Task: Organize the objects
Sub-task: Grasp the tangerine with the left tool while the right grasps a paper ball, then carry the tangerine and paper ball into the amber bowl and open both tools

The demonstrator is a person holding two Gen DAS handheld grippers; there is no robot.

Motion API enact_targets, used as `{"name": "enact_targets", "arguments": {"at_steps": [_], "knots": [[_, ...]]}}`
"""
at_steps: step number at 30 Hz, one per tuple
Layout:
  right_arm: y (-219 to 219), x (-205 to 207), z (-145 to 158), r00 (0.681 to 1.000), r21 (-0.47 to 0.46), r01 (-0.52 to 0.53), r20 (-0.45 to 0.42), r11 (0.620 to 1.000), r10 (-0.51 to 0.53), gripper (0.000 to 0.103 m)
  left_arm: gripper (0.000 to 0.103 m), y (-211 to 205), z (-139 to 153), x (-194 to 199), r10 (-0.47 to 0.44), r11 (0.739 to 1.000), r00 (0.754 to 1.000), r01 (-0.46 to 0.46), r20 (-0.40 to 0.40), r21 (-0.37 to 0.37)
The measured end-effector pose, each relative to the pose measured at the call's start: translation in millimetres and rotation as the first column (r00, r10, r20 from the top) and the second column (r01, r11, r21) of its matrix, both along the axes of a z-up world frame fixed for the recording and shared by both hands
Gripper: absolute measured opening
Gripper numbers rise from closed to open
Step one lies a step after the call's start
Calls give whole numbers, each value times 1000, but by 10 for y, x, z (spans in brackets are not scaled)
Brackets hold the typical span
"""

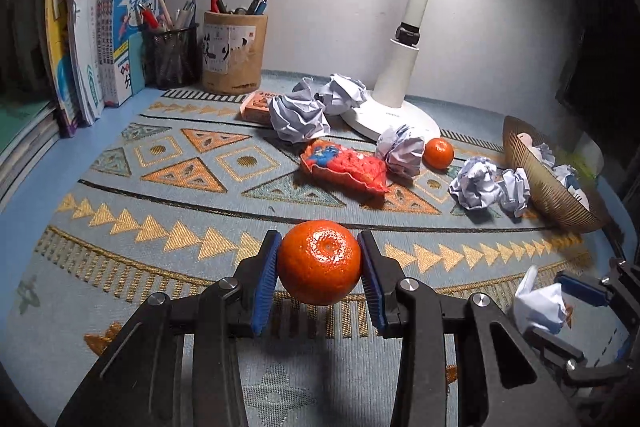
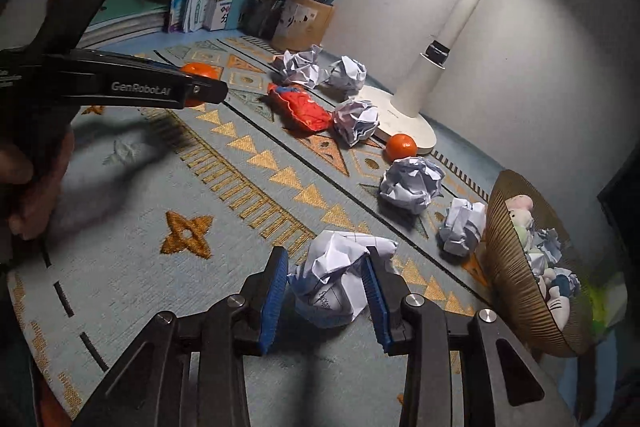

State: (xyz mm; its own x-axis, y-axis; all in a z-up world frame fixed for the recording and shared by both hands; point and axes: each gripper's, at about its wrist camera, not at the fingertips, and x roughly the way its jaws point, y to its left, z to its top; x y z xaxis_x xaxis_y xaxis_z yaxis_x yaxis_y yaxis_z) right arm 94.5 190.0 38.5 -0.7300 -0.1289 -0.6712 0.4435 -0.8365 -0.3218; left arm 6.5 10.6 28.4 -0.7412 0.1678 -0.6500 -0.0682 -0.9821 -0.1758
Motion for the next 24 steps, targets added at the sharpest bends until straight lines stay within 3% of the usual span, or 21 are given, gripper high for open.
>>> {"name": "enact_targets", "arguments": {"at_steps": [1, 3, 7, 10, 13, 16, 18, 20, 24], "knots": [[78, 35, 33, 1000, -43, 13, 3, 999, -13, 68, 35, 4, -15, -12, -5, 1000, 1000, 5, 13, 1], [298, 101, 107, 998, -144, 68, 16, 987, -66, 92, 35, -1, -17, -4, -4, 1000, 1000, 4, 10, 4], [737, 148, 148, 983, -394, 142, 160, 908, -84, 93, 35, -4, -8, 20, -7, 1000, 1000, 7, -5, 11], [809, 57, 66, 963, -494, 183, 265, 850, -53, 93, 36, -13, -3, 28, -10, 1000, 1000, 10, -12, 20], [628, -67, -28, 944, -505, 211, 327, 837, -41, 93, 36, -36, -4, 32, -3, 1000, 1000, 4, -13, 31], [346, -238, -107, 933, -396, 257, 340, 881, -119, 93, 35, -48, -8, 29, -1, 999, 1000, 1, -9, 42], [266, -352, -154, 920, -360, 302, 352, 883, -171, 93, 35, -46, -8, 27, -2, 999, 1000, 3, -8, 42], [270, -469, -216, 899, -407, 330, 412, 852, -151, 93, 35, -43, -9, 26, -7, 999, 1000, 7, -9, 43], [342, -498, -221, 900, -495, 351, 412, 794, -141, 92, 35, -55, -15, 22, -10, 999, 1000, 10, -8, 53]]}}
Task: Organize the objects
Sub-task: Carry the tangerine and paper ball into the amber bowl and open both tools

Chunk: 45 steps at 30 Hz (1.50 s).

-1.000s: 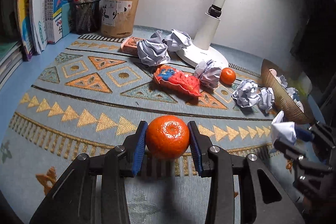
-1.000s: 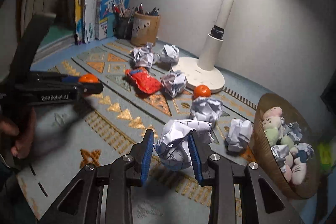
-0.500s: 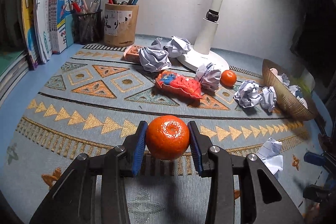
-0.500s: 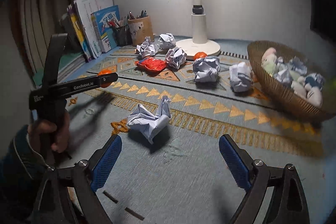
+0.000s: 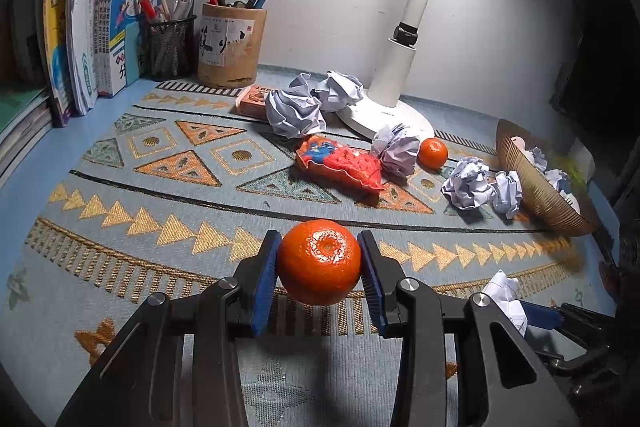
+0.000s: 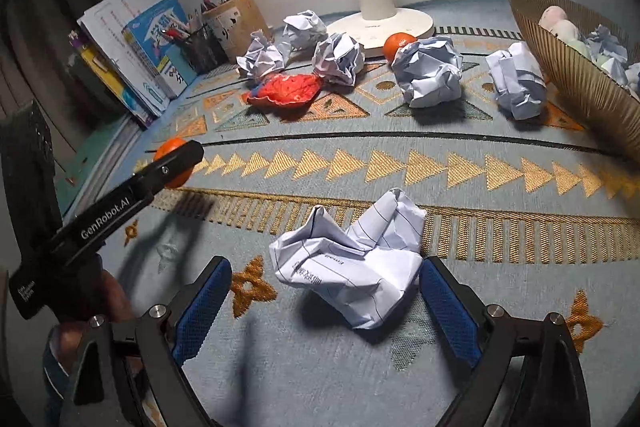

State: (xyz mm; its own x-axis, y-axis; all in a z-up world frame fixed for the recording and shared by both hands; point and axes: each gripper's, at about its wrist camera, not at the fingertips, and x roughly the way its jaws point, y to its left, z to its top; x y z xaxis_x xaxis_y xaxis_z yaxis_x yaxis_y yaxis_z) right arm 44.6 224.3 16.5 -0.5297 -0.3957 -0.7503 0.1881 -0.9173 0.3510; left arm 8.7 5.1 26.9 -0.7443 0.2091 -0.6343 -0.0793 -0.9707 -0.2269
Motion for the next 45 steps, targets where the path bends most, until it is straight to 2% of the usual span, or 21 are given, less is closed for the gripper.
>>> {"name": "enact_targets", "arguments": {"at_steps": [2, 3, 7, 10, 11, 14, 16, 19, 22, 25, 29, 34, 35, 36, 37, 38, 42, 45], "knots": [[4, 10, 4, 1000, 21, 18, -17, 1000, -18, 81, 35, -3, 0, 0, 1, 1000, 1000, -1, 0, 4], [1, 16, 2, 1000, 20, 14, -18, 1000, -14, 67, 35, -4, 1, 1, 2, 1000, 1000, -2, -2, 4], [43, 93, 54, 999, -6, 16, -28, 1000, -16, 63, 36, 24, 1, 13, 6, 1000, 1000, -6, 0, -17], [166, 202, 194, 997, -12, 20, -76, 1000, -21, 63, 36, 116, 35, 51, -12, 999, 1000, 12, 0, -47], [243, 243, 285, 994, -14, 25, -105, 1000, -27, 63, 36, 158, 58, 65, -21, 999, 1000, 21, 6, -41], [565, 342, 641, 978, 7, 60, -202, 998, -57, 63, 35, 351, 245, 98, -80, 996, 997, 81, -10, 40], [852, 377, 898, 959, 20, 119, -263, 993, -109, 63, 36, 577, 472, 98, -140, 986, 988, 145, -63, 81], [1374, 423, 1279, 918, 9, 242, -326, 970, -226, 63, 36, 1046, 844, -12, -248, 960, 959, 262, -134, 98], [1937, 443, 1600, 866, -62, 336, -371, 940, -334, 63, 36, 1567, 1111, -230, -335, 932, 928, 352, -161, 88], [2342, 347, 1766, 810, -64, 440, -403, 896, -427, 63, 36, 1994, 1183, -505, -383, 907, 910, 403, -155, 123], [2630, 6, 1716, 801, -83, 480, -365, 873, -475, 64, 35, 2393, 1054, -863, -406, 891, 907, 421, -113, 169], [2717, -481, 1509, 818, -66, 491, -307, 868, -486, 65, 36, 2806, 862, -1083, -451, 878, 888, 460, -96, 134], [2734, -554, 1471, 821, -62, 490, -302, 869, -485, 67, 48, 2869, 829, -1117, -464, 871, 881, 473, -93, 130], [2738, -638, 1413, 830, -51, 484, -289, 874, -477, 77, 55, 2925, 794, -1147, -474, 868, 877, 481, -82, 124], [2767, -712, 1353, 841, -42, 477, -268, 878, -470, 82, 71, 2971, 769, -1173, -477, 868, 876, 482, -69, 119], [2800, -747, 1311, 849, -48, 467, -252, 883, -463, 82, 79, 2982, 742, -1181, -474, 870, 878, 478, -65, 121], [2944, -613, 1204, 853, -76, 467, -225, 881, -471, 82, 79, 2854, 706, -1108, -467, 870, 882, 470, -60, 146], [2981, -437, 1165, 858, -102, 462, -203, 881, -473, 82, 79, 2634, 771, -958, -434, 887, 898, 441, -75, 140]]}}
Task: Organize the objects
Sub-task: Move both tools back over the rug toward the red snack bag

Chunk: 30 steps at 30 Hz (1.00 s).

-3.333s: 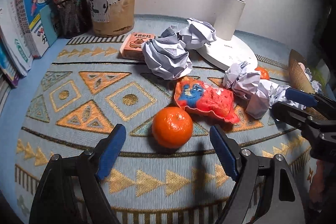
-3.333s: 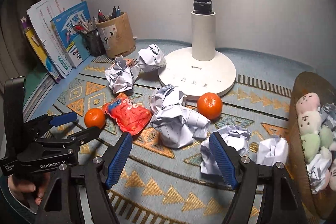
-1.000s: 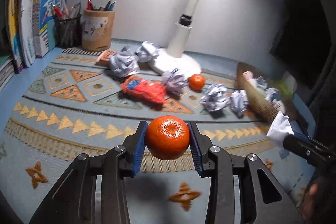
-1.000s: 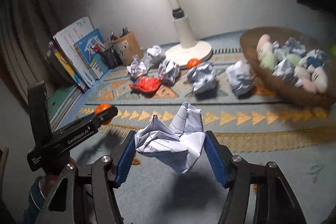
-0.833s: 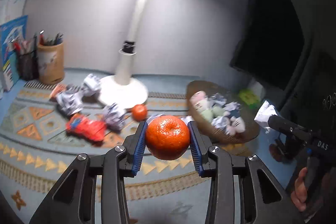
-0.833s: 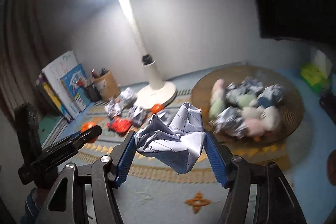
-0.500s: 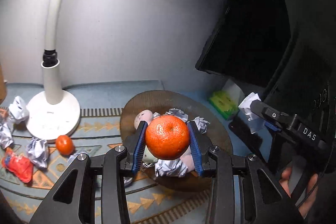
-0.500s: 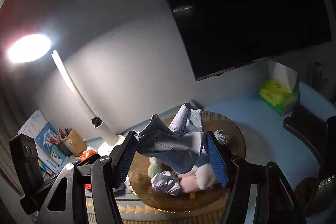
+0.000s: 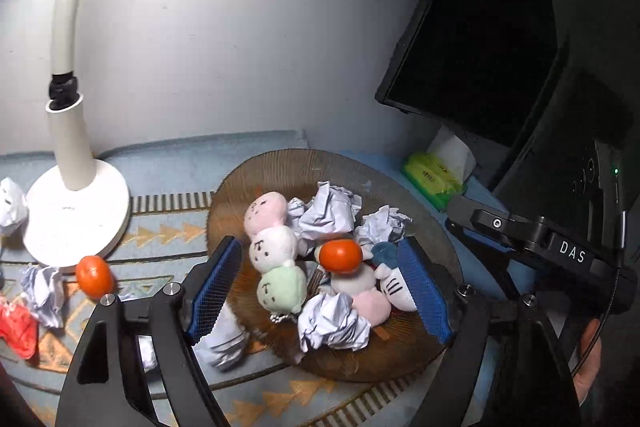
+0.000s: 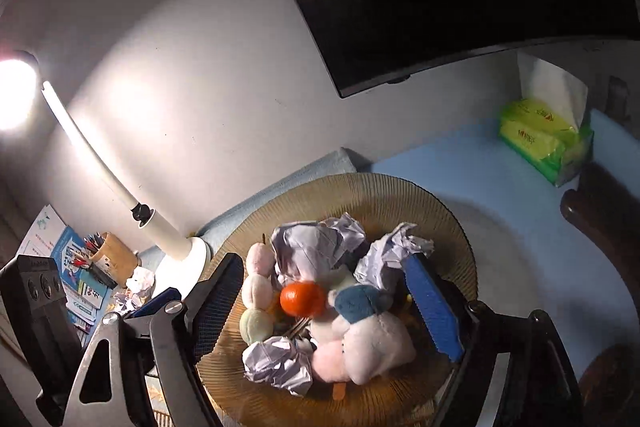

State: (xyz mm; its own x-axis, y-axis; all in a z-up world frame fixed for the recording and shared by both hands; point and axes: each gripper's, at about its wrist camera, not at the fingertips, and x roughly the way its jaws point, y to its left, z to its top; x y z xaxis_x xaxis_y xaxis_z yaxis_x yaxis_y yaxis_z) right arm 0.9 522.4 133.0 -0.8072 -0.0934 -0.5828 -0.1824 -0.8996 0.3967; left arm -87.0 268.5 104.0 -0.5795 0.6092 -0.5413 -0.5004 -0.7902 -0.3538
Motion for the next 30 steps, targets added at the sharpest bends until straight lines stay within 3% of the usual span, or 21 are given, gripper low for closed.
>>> {"name": "enact_targets", "arguments": {"at_steps": [7, 9, 10, 13, 19, 25, 27, 30], "knots": [[-410, 359, 82, 992, -57, -122, -31, 991, 120, 83, 81, -899, 242, 529, 155, 988, 987, -154, -51, 11], [-657, 480, 111, 985, -43, -165, -55, 985, 162, 87, 99, -1244, 254, 692, 216, 976, 975, -215, -48, 24], [-810, 551, 87, 981, -36, -184, -67, 982, 181, 92, 102, -1433, 233, 783, 250, 968, 967, -248, -45, 40], [-1366, 738, -162, 969, -2, -236, -77, 972, 235, 98, 102, -1973, 66, 1014, 383, 923, 923, -382, -27, 36], [-2188, 737, -704, 944, 128, -328, 8, 936, 330, 98, 102, -2659, -470, 1186, 553, 824, 833, -548, -9, -145], [-2355, 615, -961, 950, 194, -314, 62, 930, 308, 98, 102, -2799, -827, 1179, 565, 814, 824, -548, 40, -193], [-2344, 610, -963, 951, 198, -308, 48, 931, 304, 98, 102, -2741, -798, 1193, 535, 832, 845, -522, 19, -188], [-2292, 589, -981, 955, 180, -296, 55, 938, 291, 98, 102, -2677, -793, 1216, 528, 830, 849, -516, 2, -211]]}}
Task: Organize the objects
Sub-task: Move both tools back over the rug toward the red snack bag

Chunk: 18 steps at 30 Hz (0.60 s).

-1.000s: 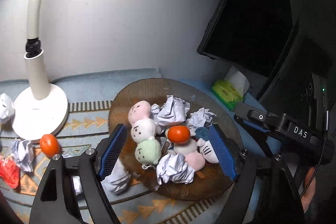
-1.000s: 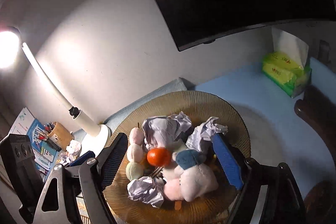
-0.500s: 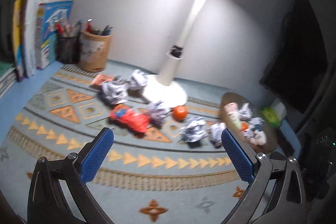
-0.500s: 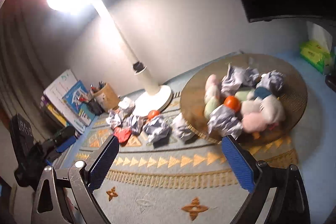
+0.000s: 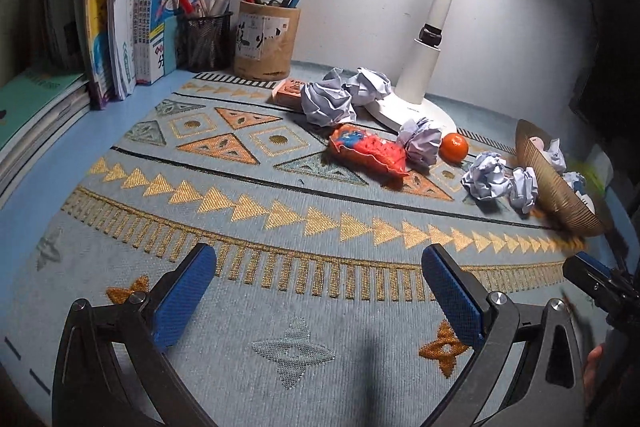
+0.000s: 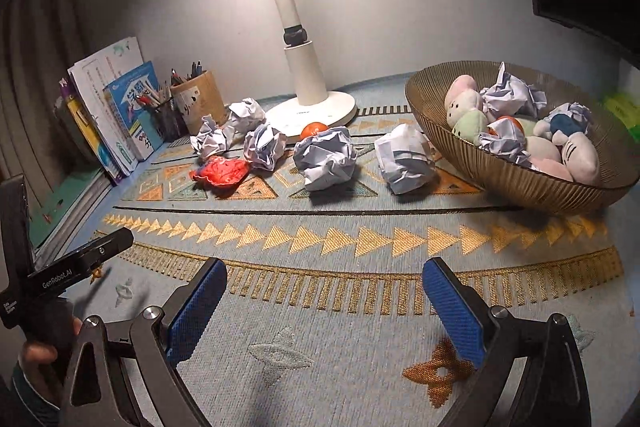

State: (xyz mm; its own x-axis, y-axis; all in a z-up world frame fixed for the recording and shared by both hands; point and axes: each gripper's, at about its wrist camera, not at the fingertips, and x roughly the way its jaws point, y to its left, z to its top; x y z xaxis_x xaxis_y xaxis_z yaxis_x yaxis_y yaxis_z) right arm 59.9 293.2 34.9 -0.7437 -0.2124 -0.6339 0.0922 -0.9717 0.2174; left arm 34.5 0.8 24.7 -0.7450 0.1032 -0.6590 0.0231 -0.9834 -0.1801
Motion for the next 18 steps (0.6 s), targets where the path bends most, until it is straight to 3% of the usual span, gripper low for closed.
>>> {"name": "enact_targets", "arguments": {"at_steps": [4, 6, 8, 10, 13, 18], "knots": [[39, -81, -28, 999, -16, -5, 48, 1000, 6, 98, 102, 86, 23, -108, -33, 999, 999, 33, 32, -1], [46, -249, -87, 986, -44, -22, 164, 999, 29, 98, 102, 160, 89, -299, -59, 998, 996, 57, 66, 30], [88, -408, -68, 968, -145, -22, 244, 989, 57, 95, 102, 290, 147, -580, -79, 997, 989, 80, 126, 3], [63, -532, 83, 972, -185, -37, 220, 982, 78, 94, 102, 423, 151, -823, -81, 995, 987, 88, 140, -45], [-37, -800, 215, 980, -142, -34, 191, 989, 61, 94, 102, 590, 52, -1082, -79, 988, 986, 97, 149, -120], [-14, -1320, 40, 974, -212, 79, 225, 974, -30, 91, 102, 672, -172, -1275, -54, 983, 984, 82, 172, -162]]}}
